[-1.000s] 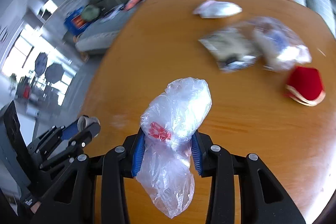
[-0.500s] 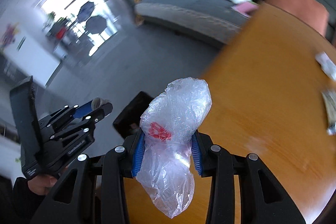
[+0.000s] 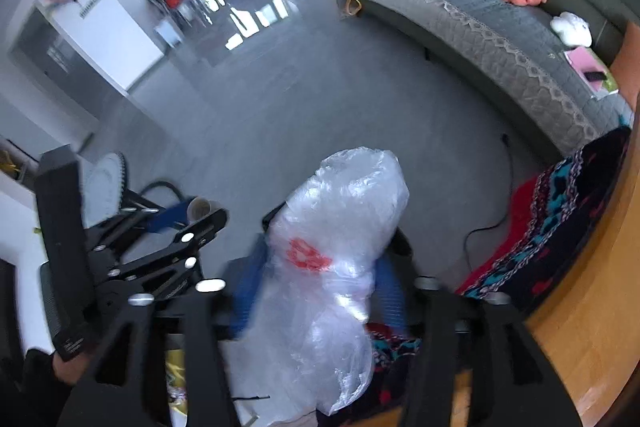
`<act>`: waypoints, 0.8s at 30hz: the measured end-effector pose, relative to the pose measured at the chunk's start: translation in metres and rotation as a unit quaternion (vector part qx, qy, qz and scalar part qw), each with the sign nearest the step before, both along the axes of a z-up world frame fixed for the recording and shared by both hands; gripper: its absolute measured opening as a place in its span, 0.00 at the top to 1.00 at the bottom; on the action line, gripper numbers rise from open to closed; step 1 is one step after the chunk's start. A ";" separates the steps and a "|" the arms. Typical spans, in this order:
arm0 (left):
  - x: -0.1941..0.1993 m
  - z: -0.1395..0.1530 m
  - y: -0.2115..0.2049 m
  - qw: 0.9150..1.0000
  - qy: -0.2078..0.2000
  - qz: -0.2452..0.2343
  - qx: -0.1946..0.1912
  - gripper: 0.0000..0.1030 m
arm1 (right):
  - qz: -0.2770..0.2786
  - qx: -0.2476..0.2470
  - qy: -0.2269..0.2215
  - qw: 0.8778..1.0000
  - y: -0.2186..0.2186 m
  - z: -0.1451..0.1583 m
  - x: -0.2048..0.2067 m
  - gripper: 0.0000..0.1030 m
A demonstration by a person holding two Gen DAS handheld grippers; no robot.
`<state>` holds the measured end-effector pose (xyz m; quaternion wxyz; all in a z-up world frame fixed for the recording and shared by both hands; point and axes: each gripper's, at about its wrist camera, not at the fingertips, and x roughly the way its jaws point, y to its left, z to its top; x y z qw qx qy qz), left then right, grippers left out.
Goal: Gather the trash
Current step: 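Carry the cup and plastic bag to the bin and release both, then move both open tools back over the table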
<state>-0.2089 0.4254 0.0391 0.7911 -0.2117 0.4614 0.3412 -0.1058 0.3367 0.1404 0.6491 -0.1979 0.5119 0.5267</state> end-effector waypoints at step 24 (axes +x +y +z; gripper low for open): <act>-0.005 0.032 0.006 0.997 -0.019 0.050 0.057 0.06 | -0.021 0.040 0.009 0.999 -0.032 0.023 0.016 0.37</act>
